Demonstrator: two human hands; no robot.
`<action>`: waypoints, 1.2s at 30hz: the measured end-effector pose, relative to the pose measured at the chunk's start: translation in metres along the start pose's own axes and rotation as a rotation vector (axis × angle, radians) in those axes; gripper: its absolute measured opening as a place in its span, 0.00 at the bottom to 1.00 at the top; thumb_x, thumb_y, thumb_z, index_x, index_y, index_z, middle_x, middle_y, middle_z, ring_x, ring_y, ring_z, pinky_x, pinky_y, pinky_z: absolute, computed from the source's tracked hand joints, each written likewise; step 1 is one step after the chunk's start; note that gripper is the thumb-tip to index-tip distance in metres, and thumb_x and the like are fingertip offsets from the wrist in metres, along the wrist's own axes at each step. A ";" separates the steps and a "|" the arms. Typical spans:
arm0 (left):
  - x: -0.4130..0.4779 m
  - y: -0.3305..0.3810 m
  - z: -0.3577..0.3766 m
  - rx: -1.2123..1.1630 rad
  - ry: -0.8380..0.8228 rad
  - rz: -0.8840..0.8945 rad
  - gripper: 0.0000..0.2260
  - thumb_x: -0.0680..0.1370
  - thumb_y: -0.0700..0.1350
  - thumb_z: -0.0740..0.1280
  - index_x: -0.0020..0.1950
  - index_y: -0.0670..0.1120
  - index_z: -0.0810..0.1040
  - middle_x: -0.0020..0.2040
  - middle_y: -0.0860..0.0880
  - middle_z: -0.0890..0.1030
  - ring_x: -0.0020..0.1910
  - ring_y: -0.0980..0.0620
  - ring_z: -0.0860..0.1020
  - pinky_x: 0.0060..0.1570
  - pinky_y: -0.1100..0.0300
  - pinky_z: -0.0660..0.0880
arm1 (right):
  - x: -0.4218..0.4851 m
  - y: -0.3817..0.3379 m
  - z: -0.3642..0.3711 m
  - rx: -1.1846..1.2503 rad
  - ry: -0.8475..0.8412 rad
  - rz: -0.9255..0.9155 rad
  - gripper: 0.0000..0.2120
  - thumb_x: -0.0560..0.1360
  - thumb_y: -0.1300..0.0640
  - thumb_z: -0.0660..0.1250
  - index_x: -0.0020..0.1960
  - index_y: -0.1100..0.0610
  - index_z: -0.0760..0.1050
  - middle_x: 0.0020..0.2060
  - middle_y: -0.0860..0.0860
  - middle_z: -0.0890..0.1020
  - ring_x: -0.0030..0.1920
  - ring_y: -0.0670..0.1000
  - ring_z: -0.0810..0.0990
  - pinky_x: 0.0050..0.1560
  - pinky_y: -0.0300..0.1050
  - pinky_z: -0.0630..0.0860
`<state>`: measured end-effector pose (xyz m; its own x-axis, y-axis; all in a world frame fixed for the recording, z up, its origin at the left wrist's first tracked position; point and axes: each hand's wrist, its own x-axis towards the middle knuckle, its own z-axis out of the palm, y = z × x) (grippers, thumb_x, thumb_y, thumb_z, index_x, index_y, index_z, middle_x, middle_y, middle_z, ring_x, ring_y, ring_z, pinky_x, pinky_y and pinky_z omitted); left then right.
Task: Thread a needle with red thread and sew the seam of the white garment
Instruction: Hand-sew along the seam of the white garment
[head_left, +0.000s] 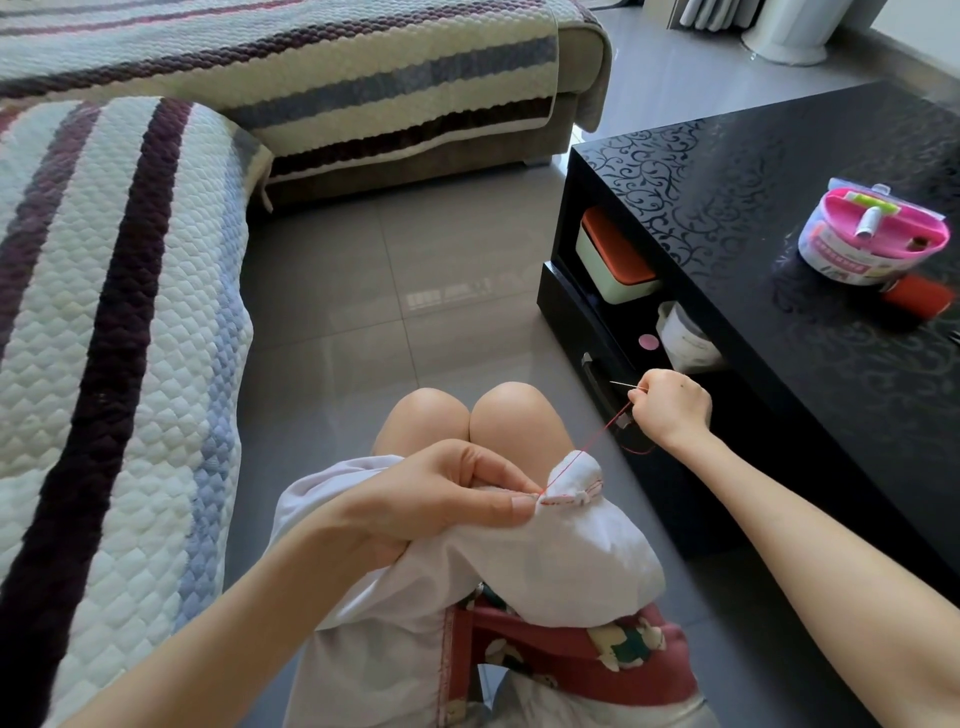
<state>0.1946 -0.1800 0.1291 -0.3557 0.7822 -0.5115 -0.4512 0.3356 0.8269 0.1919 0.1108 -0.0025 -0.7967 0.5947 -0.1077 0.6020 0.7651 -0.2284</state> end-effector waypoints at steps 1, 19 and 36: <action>0.000 0.000 0.000 -0.006 0.005 -0.002 0.03 0.71 0.41 0.72 0.40 0.47 0.86 0.39 0.50 0.85 0.40 0.58 0.82 0.42 0.68 0.76 | 0.000 0.002 0.000 -0.001 0.001 0.008 0.10 0.78 0.55 0.63 0.49 0.60 0.80 0.49 0.58 0.82 0.53 0.61 0.79 0.46 0.46 0.69; 0.003 0.001 -0.006 -0.064 0.040 -0.013 0.05 0.70 0.43 0.71 0.42 0.46 0.86 0.40 0.48 0.84 0.40 0.57 0.82 0.42 0.66 0.77 | -0.098 -0.049 -0.085 1.033 -0.628 -0.404 0.11 0.74 0.60 0.69 0.54 0.63 0.80 0.32 0.41 0.83 0.34 0.37 0.78 0.36 0.28 0.71; 0.010 -0.016 0.003 -0.095 0.196 -0.097 0.07 0.69 0.43 0.72 0.42 0.40 0.84 0.35 0.46 0.83 0.33 0.56 0.80 0.35 0.66 0.76 | -0.133 -0.023 -0.095 0.980 -0.742 -0.280 0.09 0.67 0.55 0.72 0.37 0.61 0.79 0.28 0.50 0.80 0.30 0.43 0.75 0.33 0.33 0.68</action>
<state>0.2005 -0.1753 0.1116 -0.4546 0.6285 -0.6311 -0.5631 0.3463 0.7504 0.2893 0.0374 0.1094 -0.9200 -0.0826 -0.3830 0.3686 0.1490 -0.9176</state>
